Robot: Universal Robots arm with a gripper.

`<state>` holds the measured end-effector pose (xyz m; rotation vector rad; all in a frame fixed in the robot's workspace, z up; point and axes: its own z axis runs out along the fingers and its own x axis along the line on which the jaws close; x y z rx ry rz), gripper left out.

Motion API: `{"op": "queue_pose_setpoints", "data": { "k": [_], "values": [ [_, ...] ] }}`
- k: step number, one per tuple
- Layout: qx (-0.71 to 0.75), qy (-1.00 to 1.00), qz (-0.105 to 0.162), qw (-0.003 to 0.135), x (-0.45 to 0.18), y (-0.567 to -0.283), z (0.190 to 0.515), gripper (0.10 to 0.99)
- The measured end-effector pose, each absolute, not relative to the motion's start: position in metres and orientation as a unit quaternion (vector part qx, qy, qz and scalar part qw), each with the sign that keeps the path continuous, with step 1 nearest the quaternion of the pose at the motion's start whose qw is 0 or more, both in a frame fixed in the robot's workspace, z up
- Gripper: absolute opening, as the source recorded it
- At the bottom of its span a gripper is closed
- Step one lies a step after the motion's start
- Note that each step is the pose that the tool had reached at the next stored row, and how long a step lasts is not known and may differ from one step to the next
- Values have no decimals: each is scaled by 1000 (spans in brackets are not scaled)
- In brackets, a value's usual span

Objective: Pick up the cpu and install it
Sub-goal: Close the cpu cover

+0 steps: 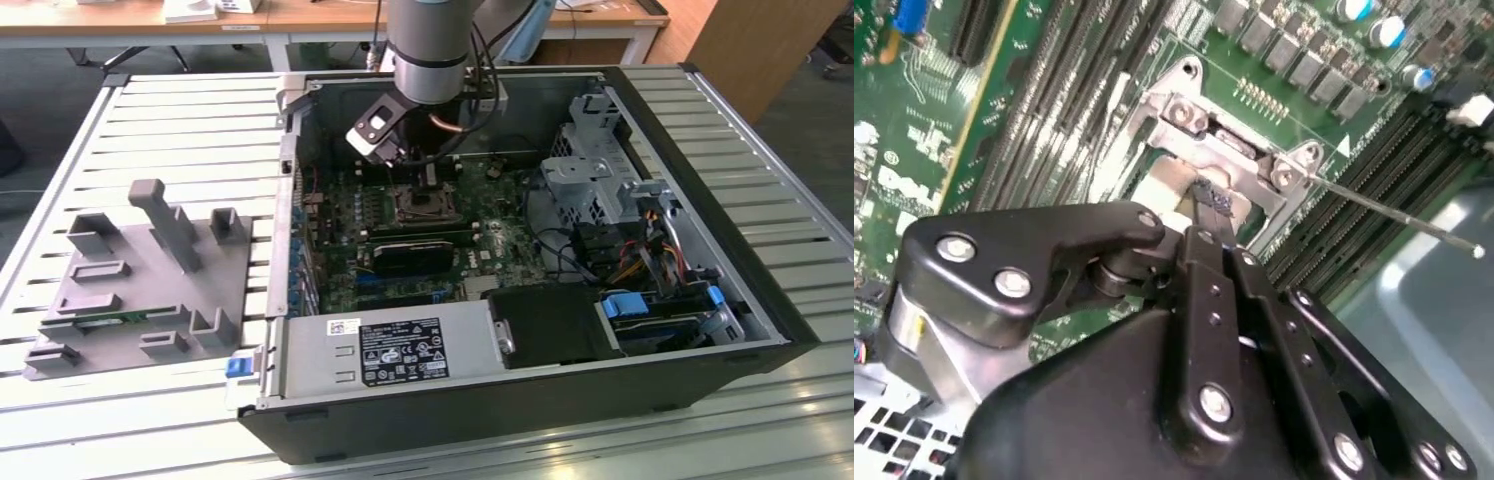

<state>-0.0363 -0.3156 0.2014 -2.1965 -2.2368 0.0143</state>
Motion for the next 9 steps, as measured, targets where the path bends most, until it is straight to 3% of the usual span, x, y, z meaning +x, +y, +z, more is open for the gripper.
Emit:
{"op": "queue_pose_setpoints", "data": {
  "k": [9],
  "values": [
    [-701, -713, 6, 3, -33, -316, 211, 106]
  ]
}}
